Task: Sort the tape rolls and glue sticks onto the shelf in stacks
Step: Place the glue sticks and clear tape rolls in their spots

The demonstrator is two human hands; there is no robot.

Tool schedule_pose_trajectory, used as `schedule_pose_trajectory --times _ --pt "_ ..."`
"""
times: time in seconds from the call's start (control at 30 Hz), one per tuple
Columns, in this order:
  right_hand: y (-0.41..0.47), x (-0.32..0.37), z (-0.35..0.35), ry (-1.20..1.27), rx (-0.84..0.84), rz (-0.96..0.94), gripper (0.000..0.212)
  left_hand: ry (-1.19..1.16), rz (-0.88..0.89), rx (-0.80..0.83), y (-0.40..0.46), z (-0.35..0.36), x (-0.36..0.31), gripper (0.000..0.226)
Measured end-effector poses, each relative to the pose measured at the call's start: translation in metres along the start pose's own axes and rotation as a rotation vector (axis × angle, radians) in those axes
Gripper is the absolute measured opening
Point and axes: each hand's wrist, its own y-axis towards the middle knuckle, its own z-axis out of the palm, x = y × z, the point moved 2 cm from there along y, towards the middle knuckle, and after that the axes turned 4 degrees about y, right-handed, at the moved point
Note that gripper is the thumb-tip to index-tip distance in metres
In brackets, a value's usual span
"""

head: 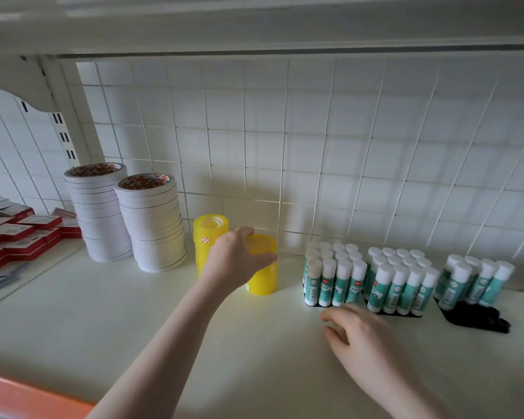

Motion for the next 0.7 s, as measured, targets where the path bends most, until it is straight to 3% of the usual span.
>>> schedule_pose_trajectory --times 0.7 --pt "0.001 -0.004 0.000 0.054 0.036 0.035 0.034 -0.132 -0.055 -0.067 0.004 0.013 0.003 0.069"
